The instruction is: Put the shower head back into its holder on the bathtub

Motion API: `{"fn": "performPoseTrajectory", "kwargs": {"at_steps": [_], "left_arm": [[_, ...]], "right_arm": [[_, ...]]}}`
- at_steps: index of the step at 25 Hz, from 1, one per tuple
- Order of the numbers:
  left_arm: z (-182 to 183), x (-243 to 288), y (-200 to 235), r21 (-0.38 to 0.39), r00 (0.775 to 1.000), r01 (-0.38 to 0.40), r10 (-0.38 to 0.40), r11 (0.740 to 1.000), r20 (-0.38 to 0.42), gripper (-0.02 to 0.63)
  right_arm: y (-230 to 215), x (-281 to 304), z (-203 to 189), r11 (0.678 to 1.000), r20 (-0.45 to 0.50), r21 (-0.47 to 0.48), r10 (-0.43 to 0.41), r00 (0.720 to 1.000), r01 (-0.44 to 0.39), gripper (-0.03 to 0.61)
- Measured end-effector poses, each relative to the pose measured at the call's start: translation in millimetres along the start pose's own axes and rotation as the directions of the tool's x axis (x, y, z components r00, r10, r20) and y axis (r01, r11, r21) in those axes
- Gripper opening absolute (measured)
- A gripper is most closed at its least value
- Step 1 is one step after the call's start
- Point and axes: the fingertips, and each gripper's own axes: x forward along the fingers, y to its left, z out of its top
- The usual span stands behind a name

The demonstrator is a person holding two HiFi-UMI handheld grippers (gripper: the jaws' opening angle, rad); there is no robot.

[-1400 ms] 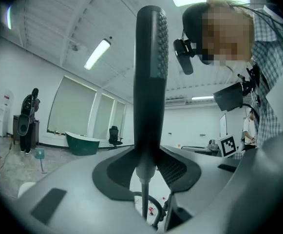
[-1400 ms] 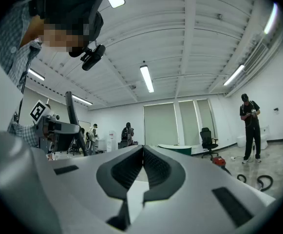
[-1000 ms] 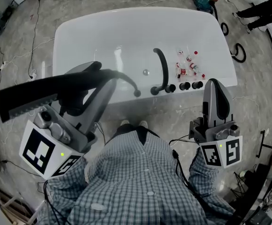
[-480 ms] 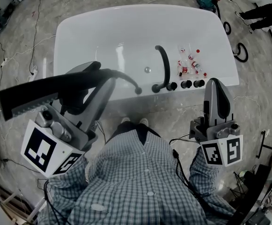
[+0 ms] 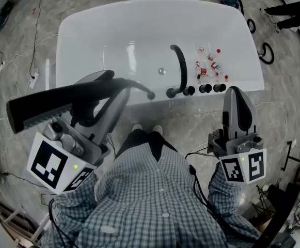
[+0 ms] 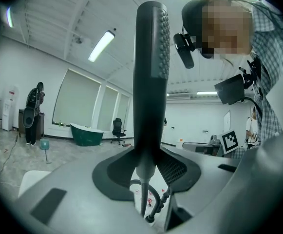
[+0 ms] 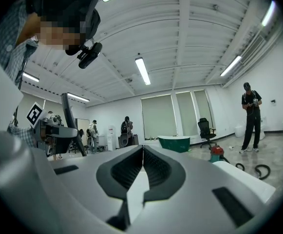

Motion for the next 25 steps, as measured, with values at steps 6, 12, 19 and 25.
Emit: {"fn": "performPoseTrajectory", "kwargs": {"at_steps": [6, 12, 19, 25], "left_arm": [[-22, 12, 0, -0.009, 0.999, 0.003, -0.003, 1.0, -0.046, 0.14], [-43, 17, 1, 0.003, 0.995, 0.0, 0.0, 1.0, -0.096, 0.14], [-68, 18, 5, -0.037, 0.994, -0.004, 0.0, 0.999, -0.11, 0.141], [-89, 18, 9, -0.056, 0.994, 0.018, -0.024, 0.998, -0.11, 0.14]], "right_arm": [[-8, 2, -15, 1.0, -0.028, 0.022, -0.018, 0.999, 0.018, 0.015], [-16, 4, -32, 0.998, -0.063, 0.042, -0.032, 0.997, 0.035, 0.015], [-23, 6, -62, 0.992, -0.119, 0.115, -0.034, 0.992, 0.047, 0.015], [-22, 17, -68, 0.993, -0.128, 0.112, -0.03, 0.991, 0.044, 0.015]]}}
